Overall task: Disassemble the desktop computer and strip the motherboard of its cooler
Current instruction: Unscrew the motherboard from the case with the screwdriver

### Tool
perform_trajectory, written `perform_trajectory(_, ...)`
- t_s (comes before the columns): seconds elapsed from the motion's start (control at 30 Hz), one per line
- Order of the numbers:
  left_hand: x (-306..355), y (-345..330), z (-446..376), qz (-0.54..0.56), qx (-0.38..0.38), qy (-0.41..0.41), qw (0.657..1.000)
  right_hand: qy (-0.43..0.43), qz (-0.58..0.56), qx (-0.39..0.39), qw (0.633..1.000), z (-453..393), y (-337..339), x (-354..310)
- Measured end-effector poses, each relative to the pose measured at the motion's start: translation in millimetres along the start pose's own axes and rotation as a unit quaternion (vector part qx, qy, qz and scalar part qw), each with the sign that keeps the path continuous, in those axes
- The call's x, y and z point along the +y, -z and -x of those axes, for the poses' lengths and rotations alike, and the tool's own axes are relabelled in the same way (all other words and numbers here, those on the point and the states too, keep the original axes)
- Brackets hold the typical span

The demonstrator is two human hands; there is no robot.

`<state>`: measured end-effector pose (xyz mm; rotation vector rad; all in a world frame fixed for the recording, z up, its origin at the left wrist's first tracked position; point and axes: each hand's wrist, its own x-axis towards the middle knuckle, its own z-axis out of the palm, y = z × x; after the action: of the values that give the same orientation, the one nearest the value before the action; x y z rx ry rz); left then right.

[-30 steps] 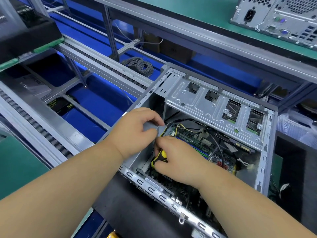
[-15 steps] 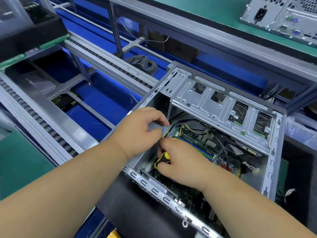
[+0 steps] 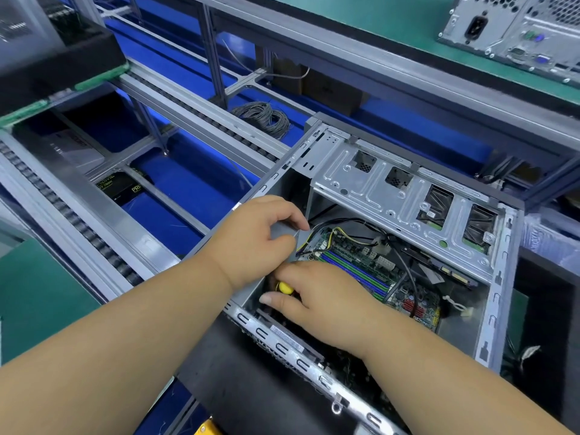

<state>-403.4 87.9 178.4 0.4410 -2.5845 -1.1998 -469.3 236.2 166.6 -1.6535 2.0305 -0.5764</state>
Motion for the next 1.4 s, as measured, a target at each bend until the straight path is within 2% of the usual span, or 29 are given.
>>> perform_trajectory(0.2,-0.3,-0.1,0.4,0.003,0.000,0.001,1.000,-0.017,-0.027,0.006,0.999,-0.8,4.8,5.6)
perform_trajectory(0.43,0.4,0.4,0.6,0.002,-0.001,0.004,1.000,-0.019,0.021,0.021,0.999,-1.1,2.4,5.0)
perform_trajectory(0.6,-0.6,0.7,1.0,0.005,-0.003,0.010,1.000,-0.027,-0.017,0.024,0.999,-0.5,4.4,7.7)
perform_trajectory(0.83,-1.2,0.5,0.5,0.008,-0.002,0.005,1.000,-0.052,0.028,0.038,0.998,-0.8,2.7,9.4)
perform_trajectory(1.0,-0.8,0.7,0.9,0.026,0.000,0.002,1.000,-0.056,-0.030,0.029,0.998,-2.1,3.1,9.8)
perform_trajectory(1.23,-0.4,0.9,1.6,0.017,0.000,-0.011,1.000,-0.067,0.005,0.039,0.997,-1.0,1.2,11.0)
perform_trajectory(1.4,-2.3,0.7,1.3,0.014,0.001,-0.009,1.000,-0.057,-0.038,0.030,0.997,-1.7,2.2,10.1)
